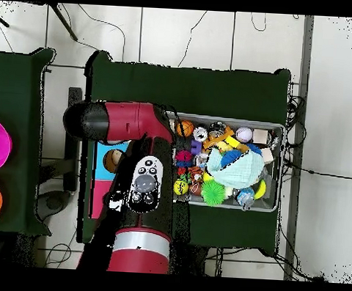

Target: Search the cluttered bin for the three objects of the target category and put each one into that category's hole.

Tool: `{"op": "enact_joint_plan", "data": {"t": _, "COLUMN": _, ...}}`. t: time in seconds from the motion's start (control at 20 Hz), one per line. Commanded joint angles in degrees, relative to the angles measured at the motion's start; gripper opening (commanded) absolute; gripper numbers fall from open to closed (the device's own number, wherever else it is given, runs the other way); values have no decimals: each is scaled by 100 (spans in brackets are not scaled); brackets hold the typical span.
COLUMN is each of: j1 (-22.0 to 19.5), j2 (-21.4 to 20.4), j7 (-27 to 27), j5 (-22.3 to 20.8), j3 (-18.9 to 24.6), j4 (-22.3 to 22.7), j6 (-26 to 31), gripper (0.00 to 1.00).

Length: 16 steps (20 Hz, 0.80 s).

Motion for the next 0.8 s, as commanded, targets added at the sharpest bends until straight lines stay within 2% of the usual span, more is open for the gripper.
{"op": "enact_joint_plan", "data": {"t": 0.05, "j1": -86, "j2": 313, "j7": 222, "j5": -199, "j3": 549, "j4": 930, "j6": 398, "gripper": 0}}
{"op": "enact_joint_plan", "data": {"t": 0.5, "j1": -107, "j2": 269, "j7": 336, "j5": -53, "j3": 739, "j4": 1117, "j6": 202, "gripper": 0}}
{"op": "enact_joint_plan", "data": {"t": 0.8, "j1": -76, "j2": 240, "j7": 461, "j5": 2, "j3": 783, "j4": 1113, "j6": 293, "gripper": 0}}
